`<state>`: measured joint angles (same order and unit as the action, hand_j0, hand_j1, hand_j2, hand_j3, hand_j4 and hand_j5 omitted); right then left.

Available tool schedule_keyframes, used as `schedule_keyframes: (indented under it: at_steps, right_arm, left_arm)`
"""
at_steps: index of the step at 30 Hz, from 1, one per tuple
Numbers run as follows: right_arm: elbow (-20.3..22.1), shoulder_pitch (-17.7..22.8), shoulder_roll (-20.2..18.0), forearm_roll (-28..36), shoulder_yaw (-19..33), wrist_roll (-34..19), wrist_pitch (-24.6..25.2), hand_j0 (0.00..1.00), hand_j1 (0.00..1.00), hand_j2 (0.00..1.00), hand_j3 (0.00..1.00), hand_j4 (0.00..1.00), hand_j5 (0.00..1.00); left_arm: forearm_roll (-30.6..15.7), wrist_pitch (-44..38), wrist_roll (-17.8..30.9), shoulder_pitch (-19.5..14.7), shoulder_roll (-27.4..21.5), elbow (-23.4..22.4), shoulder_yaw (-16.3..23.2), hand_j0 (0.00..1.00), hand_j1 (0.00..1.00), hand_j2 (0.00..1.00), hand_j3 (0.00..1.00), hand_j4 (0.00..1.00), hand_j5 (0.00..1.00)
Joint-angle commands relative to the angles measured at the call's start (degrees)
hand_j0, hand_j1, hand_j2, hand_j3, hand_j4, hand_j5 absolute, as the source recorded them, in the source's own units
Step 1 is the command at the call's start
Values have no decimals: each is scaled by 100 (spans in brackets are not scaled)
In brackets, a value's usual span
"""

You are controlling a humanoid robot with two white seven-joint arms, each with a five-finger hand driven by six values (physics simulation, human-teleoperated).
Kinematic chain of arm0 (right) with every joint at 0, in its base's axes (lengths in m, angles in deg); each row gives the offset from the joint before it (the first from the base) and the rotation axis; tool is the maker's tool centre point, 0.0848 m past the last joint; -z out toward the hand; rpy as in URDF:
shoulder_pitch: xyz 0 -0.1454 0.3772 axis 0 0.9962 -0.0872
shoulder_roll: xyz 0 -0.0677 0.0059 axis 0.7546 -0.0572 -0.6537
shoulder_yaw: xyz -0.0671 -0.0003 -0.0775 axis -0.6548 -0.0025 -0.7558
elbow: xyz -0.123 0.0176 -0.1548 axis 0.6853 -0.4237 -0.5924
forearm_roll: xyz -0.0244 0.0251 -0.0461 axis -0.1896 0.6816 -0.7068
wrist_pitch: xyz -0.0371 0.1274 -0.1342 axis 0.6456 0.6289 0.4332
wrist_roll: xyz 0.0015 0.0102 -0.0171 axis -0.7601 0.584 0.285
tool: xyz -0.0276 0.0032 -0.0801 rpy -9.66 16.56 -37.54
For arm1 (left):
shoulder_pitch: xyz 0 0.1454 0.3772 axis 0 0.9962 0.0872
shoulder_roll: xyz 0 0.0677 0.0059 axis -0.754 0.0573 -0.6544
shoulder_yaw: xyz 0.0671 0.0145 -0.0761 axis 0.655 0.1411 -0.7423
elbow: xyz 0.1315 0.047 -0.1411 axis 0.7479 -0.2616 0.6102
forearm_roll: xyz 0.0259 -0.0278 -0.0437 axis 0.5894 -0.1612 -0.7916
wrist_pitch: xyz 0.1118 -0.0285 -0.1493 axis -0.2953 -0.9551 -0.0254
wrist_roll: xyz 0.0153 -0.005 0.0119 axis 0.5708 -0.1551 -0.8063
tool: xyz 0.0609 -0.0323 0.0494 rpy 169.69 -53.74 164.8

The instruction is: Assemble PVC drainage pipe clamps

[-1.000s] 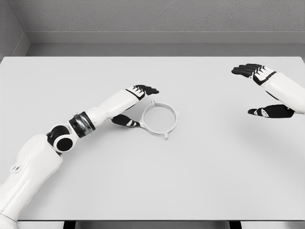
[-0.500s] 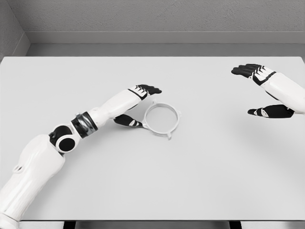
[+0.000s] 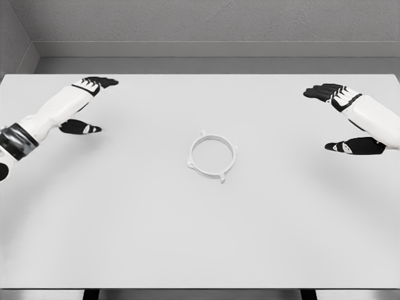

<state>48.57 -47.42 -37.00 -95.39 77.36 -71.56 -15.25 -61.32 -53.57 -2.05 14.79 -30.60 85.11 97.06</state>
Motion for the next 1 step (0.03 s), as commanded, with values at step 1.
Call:
schedule_keyframes:
  at_steps: [1]
  right_arm:
    - [3, 0, -4, 44, 0, 3, 17, 100, 100, 100, 100, 100, 100]
  left_arm:
    - [-40, -3, -9, 0, -196, -46, -175, 100, 100, 100, 100, 100, 100]
